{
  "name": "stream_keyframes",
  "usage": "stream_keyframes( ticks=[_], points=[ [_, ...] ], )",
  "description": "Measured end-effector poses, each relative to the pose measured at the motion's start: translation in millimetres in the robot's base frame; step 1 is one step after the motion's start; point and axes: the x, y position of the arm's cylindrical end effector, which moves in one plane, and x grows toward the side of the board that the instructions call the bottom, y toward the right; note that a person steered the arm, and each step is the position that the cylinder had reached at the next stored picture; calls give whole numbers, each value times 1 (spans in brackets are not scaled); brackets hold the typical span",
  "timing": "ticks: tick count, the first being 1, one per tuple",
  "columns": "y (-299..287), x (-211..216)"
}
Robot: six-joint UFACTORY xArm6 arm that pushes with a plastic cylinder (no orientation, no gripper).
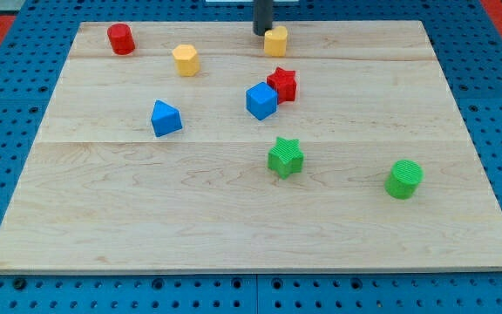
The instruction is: Point your arm to the blue triangle
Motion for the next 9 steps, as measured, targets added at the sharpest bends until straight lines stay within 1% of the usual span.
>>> stream_keyframes(
  ticks=[1, 2, 4, 5, 9],
  points=[
    [-46, 0],
    [-62, 0],
    [-59, 11],
    [-59, 42],
    [-59, 199]
  ],
)
